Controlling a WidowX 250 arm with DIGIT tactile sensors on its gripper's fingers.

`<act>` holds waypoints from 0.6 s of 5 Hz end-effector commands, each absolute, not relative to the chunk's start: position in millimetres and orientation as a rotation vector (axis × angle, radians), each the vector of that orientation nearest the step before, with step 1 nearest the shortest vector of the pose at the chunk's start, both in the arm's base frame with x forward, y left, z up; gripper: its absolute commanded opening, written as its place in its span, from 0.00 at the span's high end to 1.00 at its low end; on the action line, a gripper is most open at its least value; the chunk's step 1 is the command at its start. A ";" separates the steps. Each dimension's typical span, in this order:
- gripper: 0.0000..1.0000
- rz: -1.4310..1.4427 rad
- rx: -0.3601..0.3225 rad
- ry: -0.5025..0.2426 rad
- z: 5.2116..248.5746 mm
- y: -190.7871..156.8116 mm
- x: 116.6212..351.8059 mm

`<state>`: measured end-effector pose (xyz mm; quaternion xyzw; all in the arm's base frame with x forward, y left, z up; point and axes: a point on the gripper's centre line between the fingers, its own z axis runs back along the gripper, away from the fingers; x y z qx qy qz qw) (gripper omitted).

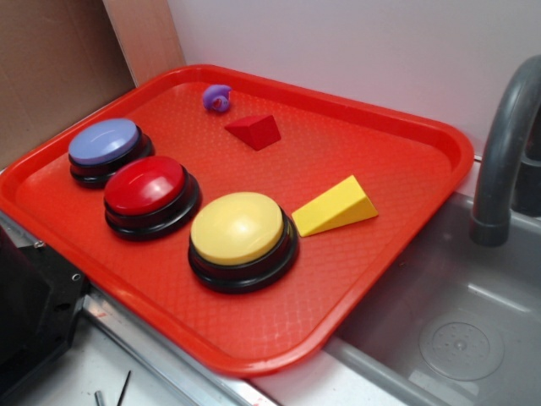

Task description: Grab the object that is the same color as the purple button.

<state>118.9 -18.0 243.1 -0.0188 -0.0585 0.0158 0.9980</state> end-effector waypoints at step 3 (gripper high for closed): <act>0.00 0.267 -0.008 -0.208 215.4 -11.8 154.7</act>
